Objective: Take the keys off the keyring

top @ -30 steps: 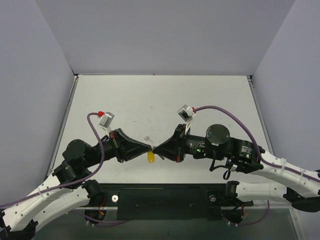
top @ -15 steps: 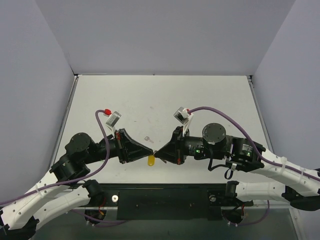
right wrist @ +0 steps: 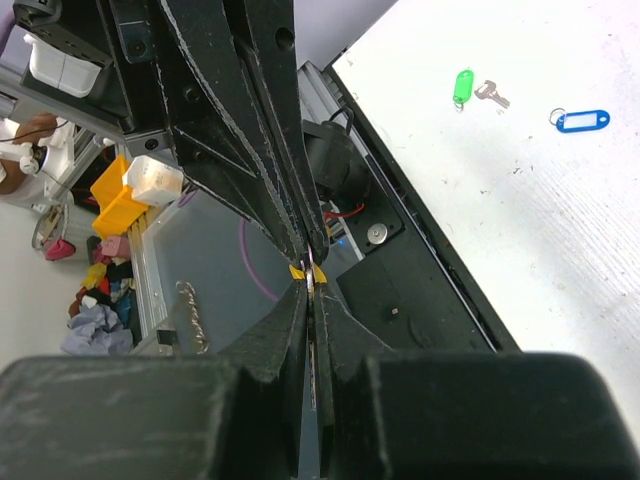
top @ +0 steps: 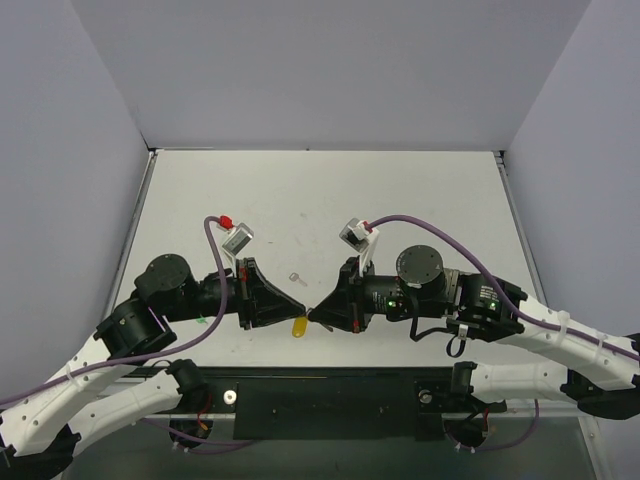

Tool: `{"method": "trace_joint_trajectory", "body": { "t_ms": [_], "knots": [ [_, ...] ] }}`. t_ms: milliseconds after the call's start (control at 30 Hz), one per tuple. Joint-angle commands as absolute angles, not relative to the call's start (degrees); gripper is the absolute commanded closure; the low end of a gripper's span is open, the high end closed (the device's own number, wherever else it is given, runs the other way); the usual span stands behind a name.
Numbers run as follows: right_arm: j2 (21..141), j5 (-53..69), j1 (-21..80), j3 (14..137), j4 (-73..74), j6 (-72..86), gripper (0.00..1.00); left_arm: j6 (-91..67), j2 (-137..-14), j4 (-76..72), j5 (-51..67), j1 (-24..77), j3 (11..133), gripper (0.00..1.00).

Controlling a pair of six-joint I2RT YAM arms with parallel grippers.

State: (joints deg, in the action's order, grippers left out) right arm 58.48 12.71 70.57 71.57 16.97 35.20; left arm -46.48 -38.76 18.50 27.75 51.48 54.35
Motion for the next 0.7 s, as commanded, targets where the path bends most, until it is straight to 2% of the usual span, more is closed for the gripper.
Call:
{"method": "trace_joint_trajectory", "body": {
  "t_ms": [0,200,400,433,467,533,667],
  "knots": [
    [59.85,12.39,70.49,73.39,15.82,34.1,1.0,-44.65,-38.58,19.42,30.76,51.59,56.87,1.0],
    [59.5,12.04,70.58,72.86,15.47,34.1,1.0,-45.7,-37.53,17.49,30.06,51.59,55.64,1.0],
    [59.15,12.48,70.66,71.63,13.54,34.36,1.0,-50.44,-35.78,9.51,30.23,51.59,52.39,1.0],
    [59.15,12.48,70.58,71.46,12.58,34.45,0.96,-51.06,-35.68,8.62,30.23,51.59,52.03,1.0],
    [58.8,12.48,70.66,71.02,12.22,34.54,0.86,-51.85,-35.34,7.4,30.15,51.59,51.6,1.0],
    [58.27,12.39,70.58,70.4,11.08,34.72,0.73,-52.99,-34.98,5.98,29.97,51.59,51.15,1.0],
    [57.13,11.87,70.58,69.09,8.97,34.89,0.69,-54.23,-34.63,4.31,29.53,51.59,50.71,1.0]
  ]
}}
